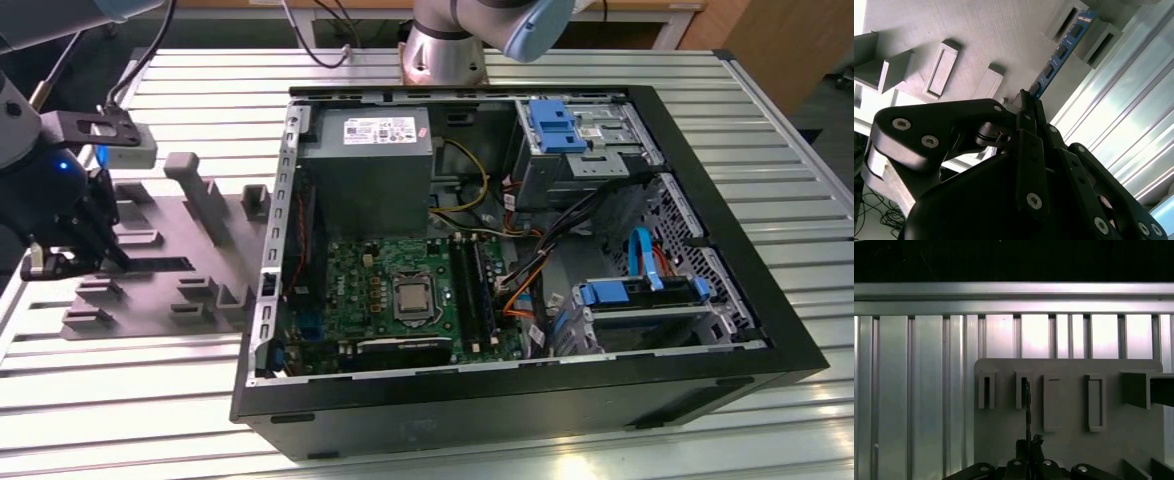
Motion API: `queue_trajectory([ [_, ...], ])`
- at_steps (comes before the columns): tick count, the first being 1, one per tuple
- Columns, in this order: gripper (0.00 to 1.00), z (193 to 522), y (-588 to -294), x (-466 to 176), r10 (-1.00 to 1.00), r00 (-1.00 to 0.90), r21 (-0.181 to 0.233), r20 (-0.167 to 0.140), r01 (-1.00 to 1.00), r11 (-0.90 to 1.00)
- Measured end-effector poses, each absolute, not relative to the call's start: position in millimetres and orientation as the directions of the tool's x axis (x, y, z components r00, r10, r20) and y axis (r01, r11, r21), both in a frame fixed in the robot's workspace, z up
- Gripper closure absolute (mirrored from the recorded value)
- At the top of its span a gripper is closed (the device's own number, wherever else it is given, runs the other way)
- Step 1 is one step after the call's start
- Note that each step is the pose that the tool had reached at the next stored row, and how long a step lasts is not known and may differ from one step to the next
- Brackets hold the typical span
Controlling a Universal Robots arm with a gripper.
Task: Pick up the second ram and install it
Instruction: 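Pick up the second ram and move it above second insertion slot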
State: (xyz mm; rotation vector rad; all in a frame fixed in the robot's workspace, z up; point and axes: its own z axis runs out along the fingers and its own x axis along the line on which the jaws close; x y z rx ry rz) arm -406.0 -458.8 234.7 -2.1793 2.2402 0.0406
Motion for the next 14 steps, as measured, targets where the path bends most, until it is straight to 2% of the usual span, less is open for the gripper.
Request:
queue_trajectory([
  [14, 0.86, 251.0, -458.8, -406.0, -0.999, -0.028, 0.007, -0.029, -1.000, 0.027],
])
